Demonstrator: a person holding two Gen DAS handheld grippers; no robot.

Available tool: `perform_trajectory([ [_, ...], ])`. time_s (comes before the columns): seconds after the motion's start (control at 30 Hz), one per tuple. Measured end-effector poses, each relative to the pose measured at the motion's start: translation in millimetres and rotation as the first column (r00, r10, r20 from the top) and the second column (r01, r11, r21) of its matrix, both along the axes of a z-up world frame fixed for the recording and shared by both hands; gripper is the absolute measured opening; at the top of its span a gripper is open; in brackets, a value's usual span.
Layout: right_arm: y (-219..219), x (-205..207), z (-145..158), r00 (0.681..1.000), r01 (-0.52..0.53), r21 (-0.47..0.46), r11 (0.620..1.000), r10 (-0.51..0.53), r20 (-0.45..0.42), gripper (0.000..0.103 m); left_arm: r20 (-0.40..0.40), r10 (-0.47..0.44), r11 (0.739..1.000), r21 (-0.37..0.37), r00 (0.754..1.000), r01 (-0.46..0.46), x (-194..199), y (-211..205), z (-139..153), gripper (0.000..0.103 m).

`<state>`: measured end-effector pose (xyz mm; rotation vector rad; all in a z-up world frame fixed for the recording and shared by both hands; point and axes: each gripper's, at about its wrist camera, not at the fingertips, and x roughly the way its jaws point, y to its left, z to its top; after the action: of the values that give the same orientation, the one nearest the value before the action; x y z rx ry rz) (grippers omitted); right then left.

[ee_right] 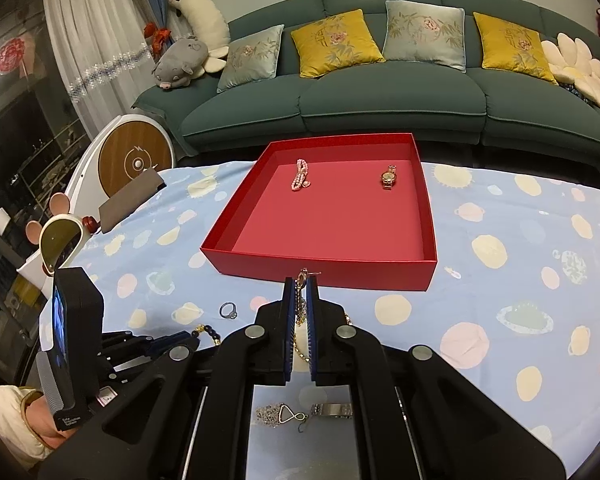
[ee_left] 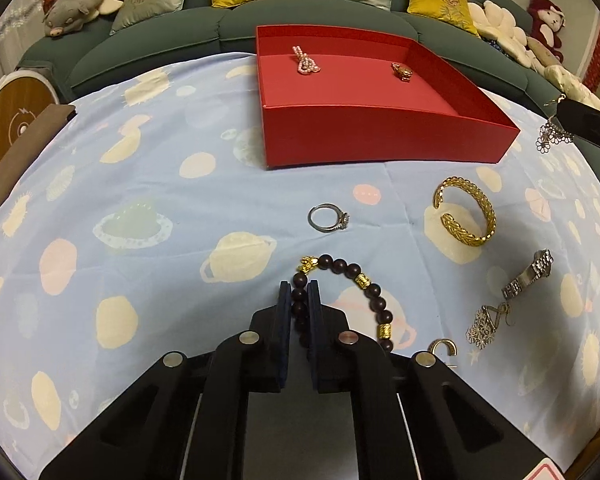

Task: Organize jewelry
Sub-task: 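Carry the bracelet and heart pendant into the red box and open both grippers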

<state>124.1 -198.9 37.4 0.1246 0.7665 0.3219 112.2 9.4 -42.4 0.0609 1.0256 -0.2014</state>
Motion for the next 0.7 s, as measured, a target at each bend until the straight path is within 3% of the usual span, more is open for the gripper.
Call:
perform_trajectory([
  [0.2,0,2,2,1.0,-0.002,-0.009,1.0,0.002,0.008,0.005,0.007,-0.056,0.995,-0.077,0.998,0.057,-5,-11,13,0.005],
  [0.53,-12,2,16,0.999,0.019,0.022,1.0,-0.02,0.044,0.005,0.145,-0.158,0.96,-0.209,0.977,0.186,-30,-34,87,0.005],
  [0.7,-19,13,27,0.997,0.031,0.031,0.999,-0.033,0.066,0.005,0.209,-0.147,0.951,-0.241,0.967,0.196,-8,-43,123,0.005],
])
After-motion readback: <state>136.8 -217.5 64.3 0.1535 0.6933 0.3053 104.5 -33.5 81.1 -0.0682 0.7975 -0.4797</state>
